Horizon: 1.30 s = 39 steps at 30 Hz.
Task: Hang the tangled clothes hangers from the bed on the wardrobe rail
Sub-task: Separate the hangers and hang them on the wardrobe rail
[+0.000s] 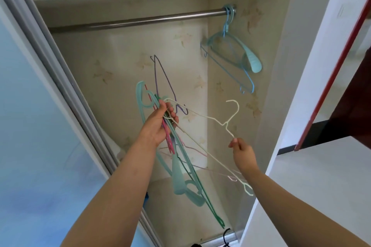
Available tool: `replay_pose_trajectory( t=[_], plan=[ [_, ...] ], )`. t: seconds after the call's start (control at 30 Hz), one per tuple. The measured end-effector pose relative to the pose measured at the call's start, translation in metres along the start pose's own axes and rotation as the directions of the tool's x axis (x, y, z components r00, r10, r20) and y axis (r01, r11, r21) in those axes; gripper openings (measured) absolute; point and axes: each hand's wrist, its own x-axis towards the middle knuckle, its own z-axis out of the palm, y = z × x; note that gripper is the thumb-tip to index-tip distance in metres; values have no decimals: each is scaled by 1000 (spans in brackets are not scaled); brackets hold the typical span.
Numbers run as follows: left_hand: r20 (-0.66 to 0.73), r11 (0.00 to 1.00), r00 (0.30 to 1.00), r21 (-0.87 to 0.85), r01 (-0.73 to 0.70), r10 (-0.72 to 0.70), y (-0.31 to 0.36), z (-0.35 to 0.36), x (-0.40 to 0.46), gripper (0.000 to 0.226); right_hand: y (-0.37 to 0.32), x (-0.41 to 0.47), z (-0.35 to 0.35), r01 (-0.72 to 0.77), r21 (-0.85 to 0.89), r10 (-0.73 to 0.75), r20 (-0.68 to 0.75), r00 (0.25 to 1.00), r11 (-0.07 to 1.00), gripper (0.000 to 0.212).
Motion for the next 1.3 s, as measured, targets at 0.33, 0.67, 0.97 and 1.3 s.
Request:
replay_pose_trajectory(
  t=[0.33,0.67,0.97,1.3],
  plan=[
    [-40,997,997,37,75,-73,-4,-1,7,48,-1,-7,-10,26,-17,-28,-126,992,1000,30],
    [-42,989,998,140,-43,49,1,-14,16,14,19,-6,-24,-75,-159,41,-206,978,984,36],
    [-149,984,982,151,-94,116,-11,-12,26,15,12,-30,8,65,-106,-76,-104,992,992,26],
    [-286,992,950,25,-123,126,1,-26,40,18,56,-18,-33,-397,14,377,280,883,918,36]
  ],
)
